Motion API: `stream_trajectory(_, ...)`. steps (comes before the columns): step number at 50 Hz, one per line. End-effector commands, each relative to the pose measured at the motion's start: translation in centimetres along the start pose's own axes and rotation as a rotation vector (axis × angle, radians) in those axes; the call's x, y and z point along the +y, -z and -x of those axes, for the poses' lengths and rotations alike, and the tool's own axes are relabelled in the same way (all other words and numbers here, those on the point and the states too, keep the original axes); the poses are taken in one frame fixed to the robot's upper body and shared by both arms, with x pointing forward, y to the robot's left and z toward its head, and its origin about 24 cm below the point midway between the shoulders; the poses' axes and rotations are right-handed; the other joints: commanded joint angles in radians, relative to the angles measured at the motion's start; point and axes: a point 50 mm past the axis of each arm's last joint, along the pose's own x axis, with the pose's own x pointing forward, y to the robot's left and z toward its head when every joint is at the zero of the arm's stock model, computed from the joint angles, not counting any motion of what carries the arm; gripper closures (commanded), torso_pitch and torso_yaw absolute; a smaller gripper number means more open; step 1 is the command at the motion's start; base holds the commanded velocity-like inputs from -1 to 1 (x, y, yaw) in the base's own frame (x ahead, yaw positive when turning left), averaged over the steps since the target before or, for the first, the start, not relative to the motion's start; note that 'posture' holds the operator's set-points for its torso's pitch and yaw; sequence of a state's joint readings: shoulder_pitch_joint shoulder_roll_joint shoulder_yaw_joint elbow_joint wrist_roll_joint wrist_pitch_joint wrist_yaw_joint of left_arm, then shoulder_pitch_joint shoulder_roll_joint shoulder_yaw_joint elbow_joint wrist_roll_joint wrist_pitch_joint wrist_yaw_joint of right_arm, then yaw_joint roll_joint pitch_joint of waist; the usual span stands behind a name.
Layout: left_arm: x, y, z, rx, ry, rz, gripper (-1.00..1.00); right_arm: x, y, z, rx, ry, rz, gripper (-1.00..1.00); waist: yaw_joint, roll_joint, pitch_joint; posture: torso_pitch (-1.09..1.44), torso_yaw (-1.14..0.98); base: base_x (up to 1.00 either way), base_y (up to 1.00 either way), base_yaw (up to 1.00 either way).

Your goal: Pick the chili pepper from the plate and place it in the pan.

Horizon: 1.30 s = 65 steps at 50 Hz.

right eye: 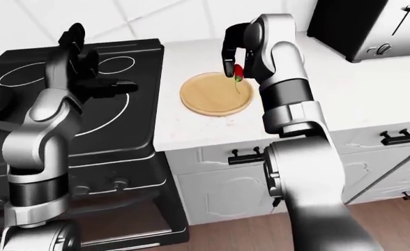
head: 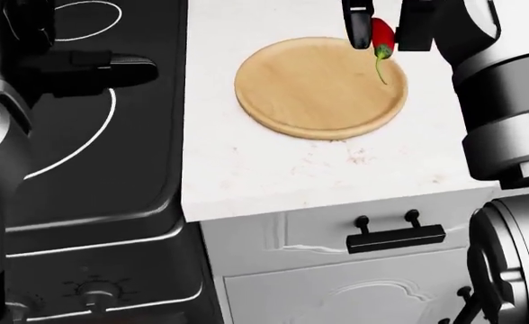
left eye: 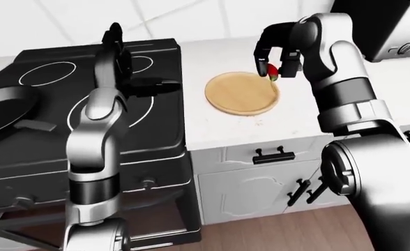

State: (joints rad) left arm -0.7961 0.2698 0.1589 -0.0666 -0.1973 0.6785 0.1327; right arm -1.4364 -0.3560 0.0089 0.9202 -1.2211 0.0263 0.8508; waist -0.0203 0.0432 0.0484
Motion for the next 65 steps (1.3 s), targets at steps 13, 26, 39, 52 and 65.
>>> stream_trajectory(13,0.25,-2.08,0.10,-0.094,-0.011,0.002,-1.00,-2.31,-0.73,1.42,-0.021,0.107,0.015,1.00,0.005,-0.054,-0.039,0.00,0.00,0.00,0.08,0.00)
stream_trajectory(26,0.28,-2.03,0.01,-0.093,-0.015,0.001,-1.00,-2.48,-0.76,1.45,-0.021,0.108,0.018,1.00,0.005,0.060,-0.051,0.00,0.00,0.00,0.24,0.00)
stream_trajectory(39,0.17,-2.12,0.11,-0.096,-0.010,-0.001,-1.00,-2.13,-0.67,1.35,-0.016,0.106,0.014,1.00,0.016,-0.076,-0.038,0.00,0.00,0.00,0.25,0.03)
stream_trajectory(52,0.19,-2.09,0.11,-0.097,-0.010,-0.002,-1.00,-2.05,-0.64,1.28,-0.016,0.107,0.012,1.00,0.030,-0.026,-0.036,0.00,0.00,0.00,0.00,0.35)
stream_trajectory(65,0.16,-2.15,0.14,-0.097,-0.008,-0.001,-1.00,-2.39,-0.50,1.51,-0.009,0.113,0.013,1.00,0.010,-0.109,-0.030,0.00,0.00,0.00,0.27,0.08)
